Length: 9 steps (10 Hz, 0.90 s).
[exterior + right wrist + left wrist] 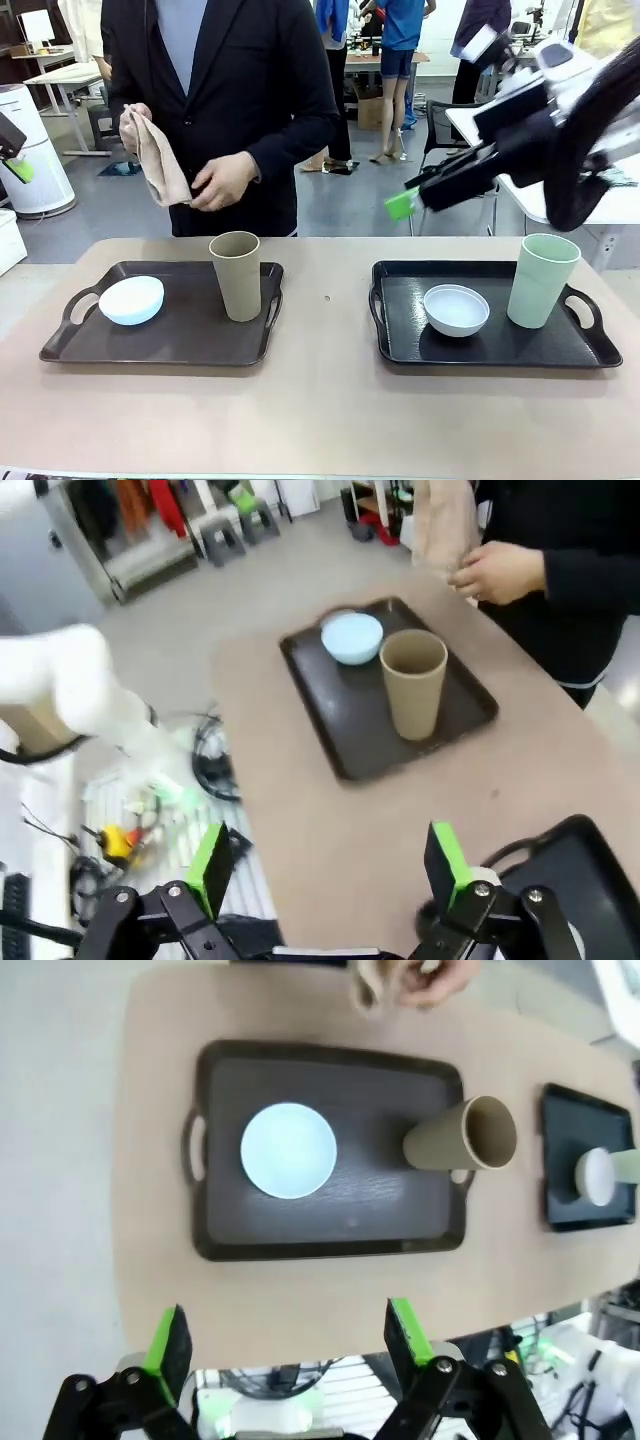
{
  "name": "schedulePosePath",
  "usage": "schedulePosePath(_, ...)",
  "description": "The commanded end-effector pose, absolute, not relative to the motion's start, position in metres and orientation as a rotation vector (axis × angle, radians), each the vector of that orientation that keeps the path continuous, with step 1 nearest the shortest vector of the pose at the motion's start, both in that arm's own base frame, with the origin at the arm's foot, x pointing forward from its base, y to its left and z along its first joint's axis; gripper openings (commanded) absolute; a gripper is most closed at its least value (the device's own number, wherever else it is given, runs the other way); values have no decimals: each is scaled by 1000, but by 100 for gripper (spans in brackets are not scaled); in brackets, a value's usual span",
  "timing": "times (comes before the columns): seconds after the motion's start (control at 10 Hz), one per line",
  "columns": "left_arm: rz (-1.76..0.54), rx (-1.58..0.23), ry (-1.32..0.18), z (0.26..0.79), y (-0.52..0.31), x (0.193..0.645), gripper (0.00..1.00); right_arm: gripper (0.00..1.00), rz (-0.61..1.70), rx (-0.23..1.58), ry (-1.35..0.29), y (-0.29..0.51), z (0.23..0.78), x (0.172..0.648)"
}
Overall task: Set up a tray with a mat and arrange the tableware.
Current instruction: Pick up the Picnic Bowl and Reusable plastic cup from the Handle tray in front of the human's position and hold them in the air.
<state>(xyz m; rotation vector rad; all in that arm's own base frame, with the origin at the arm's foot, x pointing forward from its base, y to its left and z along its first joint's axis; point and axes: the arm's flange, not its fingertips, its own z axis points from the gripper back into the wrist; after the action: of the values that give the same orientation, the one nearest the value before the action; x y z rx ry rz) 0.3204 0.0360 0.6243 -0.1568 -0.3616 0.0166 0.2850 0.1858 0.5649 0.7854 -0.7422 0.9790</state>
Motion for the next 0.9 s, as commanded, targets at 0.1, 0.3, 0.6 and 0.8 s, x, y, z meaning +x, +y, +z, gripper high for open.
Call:
schedulePosePath(0.1, 32, -218, -401, 620, 40, 308, 100, 100, 889, 900, -721, 167, 600, 263)
schedulePosePath(0.3, 87, -115, -336, 600, 24, 361, 100, 100, 998, 670, -803, 199, 562, 314)
schedulePosePath(0.6, 11, -143, -153, 545, -5, 413, 100, 100, 1196, 295, -901, 306, 501, 392)
schedulePosePath(0.8, 5, -155, -109, 520, 0, 423, 100, 100, 1351, 445, -801, 344, 461, 438)
